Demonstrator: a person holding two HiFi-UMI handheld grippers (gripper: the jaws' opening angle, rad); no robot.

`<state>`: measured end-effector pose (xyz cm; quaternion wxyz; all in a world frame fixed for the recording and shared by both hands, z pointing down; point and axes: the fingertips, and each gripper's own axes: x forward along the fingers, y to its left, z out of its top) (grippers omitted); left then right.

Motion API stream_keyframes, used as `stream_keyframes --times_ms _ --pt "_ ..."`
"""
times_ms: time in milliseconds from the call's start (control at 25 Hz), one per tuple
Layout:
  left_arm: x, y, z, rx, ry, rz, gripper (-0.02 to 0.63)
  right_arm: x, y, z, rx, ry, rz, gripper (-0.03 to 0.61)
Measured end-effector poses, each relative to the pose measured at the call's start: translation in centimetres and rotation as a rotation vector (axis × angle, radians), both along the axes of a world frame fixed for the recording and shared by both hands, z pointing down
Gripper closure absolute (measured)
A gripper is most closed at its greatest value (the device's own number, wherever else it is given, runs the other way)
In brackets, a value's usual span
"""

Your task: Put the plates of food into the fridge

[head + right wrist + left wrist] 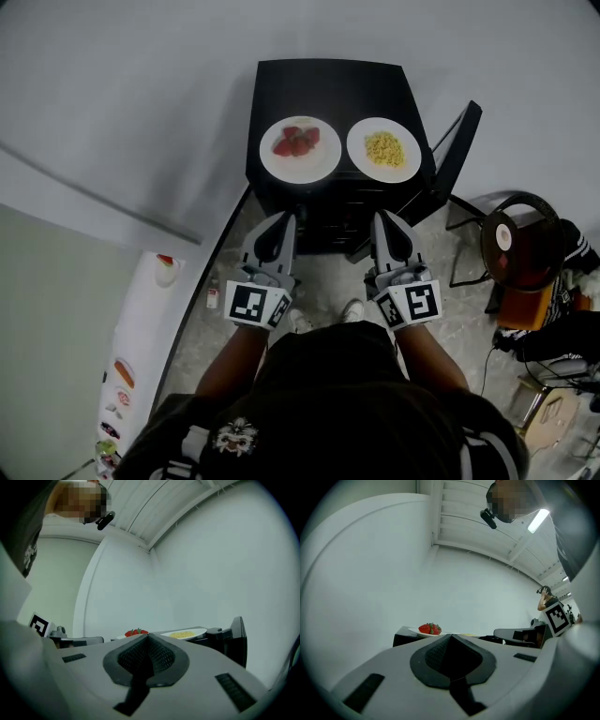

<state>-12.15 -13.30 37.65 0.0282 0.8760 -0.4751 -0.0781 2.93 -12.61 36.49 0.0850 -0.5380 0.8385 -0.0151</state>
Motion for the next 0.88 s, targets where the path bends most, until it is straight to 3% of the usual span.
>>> stream_keyframes --times_ms 320,400,440,880 --pt "1.3 -0.6 1.4 -0.029 -0.023 -0.018 0.592 0.3 -1.6 1.1 -0.215 -0.165 -0.067 0.547" --pt "1.6 -0.4 1.7 -0.037 -0.021 -0.019 0.592 0.6 -2.0 1.0 -0.259 -0.231 -0.074 0.482" --pt "1.7 -0.3 1.8 -0.04 -0.023 -0.019 0.592 0.9 -2.3 1.0 -0.28 -0.272 -0.073 0.478" --pt "2.0 0.4 2.6 -0.065 -0.025 -0.028 0.592 4.7 -5.9 3.2 -0.562 -0.994 -0.025 0.423"
